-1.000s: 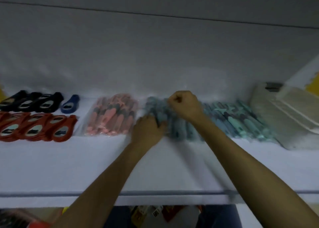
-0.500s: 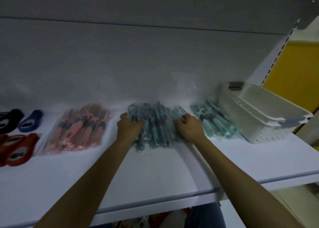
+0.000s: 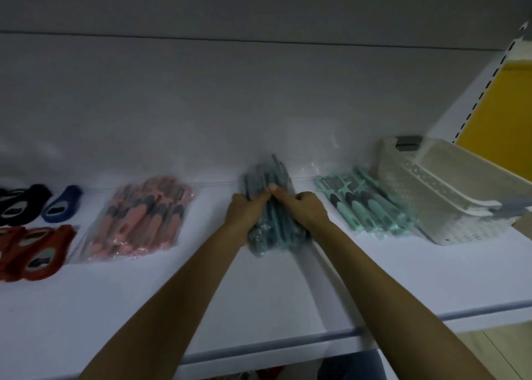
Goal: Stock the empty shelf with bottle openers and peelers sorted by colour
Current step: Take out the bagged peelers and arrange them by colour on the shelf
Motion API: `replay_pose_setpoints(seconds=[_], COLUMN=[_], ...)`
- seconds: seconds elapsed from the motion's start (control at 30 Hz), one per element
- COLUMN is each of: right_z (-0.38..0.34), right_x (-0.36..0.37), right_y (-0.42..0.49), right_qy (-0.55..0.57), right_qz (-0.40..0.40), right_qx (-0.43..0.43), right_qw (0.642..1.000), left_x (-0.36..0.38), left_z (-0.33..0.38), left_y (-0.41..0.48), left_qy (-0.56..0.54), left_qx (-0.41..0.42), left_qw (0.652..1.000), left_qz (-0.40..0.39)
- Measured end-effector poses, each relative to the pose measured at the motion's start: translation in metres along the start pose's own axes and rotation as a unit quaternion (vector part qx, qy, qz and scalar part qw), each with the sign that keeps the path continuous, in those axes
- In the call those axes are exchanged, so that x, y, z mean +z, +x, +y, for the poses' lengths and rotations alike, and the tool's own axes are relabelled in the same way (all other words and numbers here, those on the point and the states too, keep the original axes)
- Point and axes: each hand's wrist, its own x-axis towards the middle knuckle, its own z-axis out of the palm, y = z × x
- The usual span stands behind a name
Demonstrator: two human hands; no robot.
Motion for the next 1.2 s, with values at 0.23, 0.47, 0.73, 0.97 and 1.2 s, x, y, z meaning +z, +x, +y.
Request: replay_pose_setpoints(seconds=[0.23, 0.47, 0.73, 0.97, 1.2], right_z=[-0.003, -0.006, -0.004, -0.018, -0.027], right_x=[-0.005, -0.012, -0.016, -0.007, 0.010], right_y=[-0.007, -0.016, -0.030, -0.040, -0.045], right_qy=[0.283, 0.311, 0.294, 0.246, 0.337], right_qz=[-0.173, -0.223, -0.176, -0.141, -0.105], right_qx=[0.032, -0.187, -0.241, -0.263, -0.209], right_qw=[0.943, 0.905, 0.908, 0.922, 0.912], left_x=[-0.008, -0.029, -0.032, -0.035, -0.037], left_z=[0.004, 0.015, 0.005, 0.000, -0.004], left_y=[-0.003, -0.011, -0.021, -0.029, -0.031], left_qy=[-0.109, -0.049, 0.043, -0.002, 0.051], left_qx=[-0.049, 0.236, 0.277, 0.308, 0.322], left_qw=[0.982, 0.959, 0.942, 0.943, 0.944], left_qz=[-0.149, -0.151, -0.185, -0.126, -0.046])
